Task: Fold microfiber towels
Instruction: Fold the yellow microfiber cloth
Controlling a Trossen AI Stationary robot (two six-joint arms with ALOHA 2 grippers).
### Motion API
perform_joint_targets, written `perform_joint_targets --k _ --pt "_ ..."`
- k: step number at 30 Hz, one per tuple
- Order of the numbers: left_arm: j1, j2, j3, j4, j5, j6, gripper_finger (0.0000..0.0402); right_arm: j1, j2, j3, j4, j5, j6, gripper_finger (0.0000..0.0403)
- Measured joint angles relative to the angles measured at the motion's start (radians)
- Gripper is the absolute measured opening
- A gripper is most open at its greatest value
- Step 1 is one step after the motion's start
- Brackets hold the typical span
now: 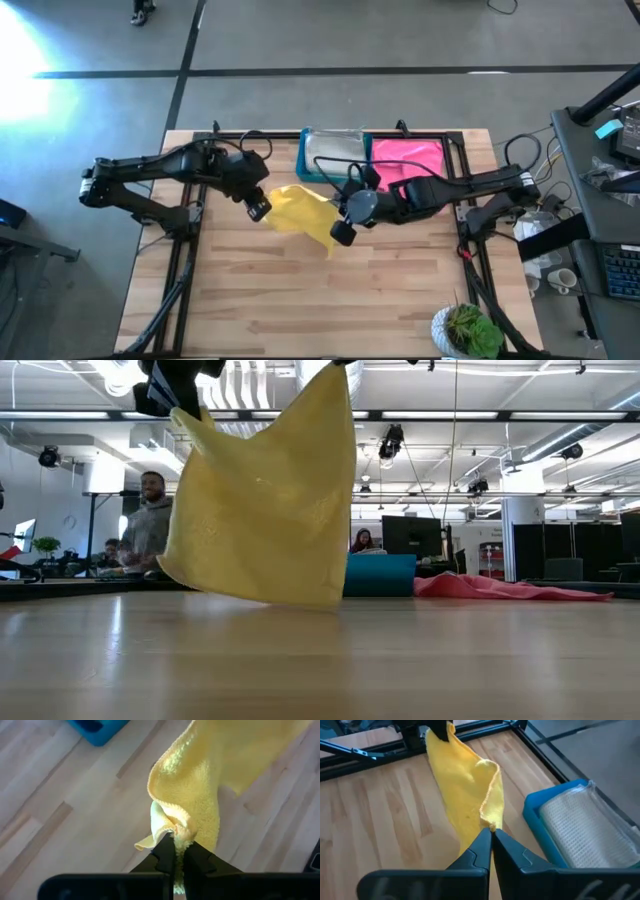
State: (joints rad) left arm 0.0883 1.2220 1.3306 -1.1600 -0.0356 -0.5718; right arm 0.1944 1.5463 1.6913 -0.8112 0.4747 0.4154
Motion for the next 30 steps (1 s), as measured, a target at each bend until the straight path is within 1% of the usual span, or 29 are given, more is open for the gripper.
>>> perform_joint_targets --k 3,6,15,18,21,25,30 --pt "0.0 0.017 -0.002 0.018 0.0 0.03 0.0003 0.0 -0.015 0.0 0.0 0.0 -0.018 0.0008" --pt "0.0 0.035 -0.007 0.033 0.0 0.037 0.002 0.0 -0.028 0.0 -0.005 -0.001 -0.023 0.0008" --pt "0.002 0.096 -0.003 0.035 0.0 0.07 0.0105 0.0 -0.059 0.002 -0.071 -0.008 -0.027 0.0008" --pt "0.002 0.098 -0.002 0.065 0.003 0.153 0.0128 0.0 -0.059 0.002 -0.08 -0.023 -0.03 0.0008" --pt "0.002 0.098 -0.002 0.129 0.004 0.269 0.0139 0.0 -0.059 0.002 -0.08 -0.037 -0.046 0.0008" --pt "0.002 0.097 -0.002 0.26 0.004 0.403 0.0142 0.0 -0.059 0.002 -0.08 -0.064 -0.068 0.0008" --pt "0.002 0.115 -0.004 0.452 0.005 0.43 0.0142 0.0 -0.059 0.002 -0.079 -0.068 -0.07 0.0008"
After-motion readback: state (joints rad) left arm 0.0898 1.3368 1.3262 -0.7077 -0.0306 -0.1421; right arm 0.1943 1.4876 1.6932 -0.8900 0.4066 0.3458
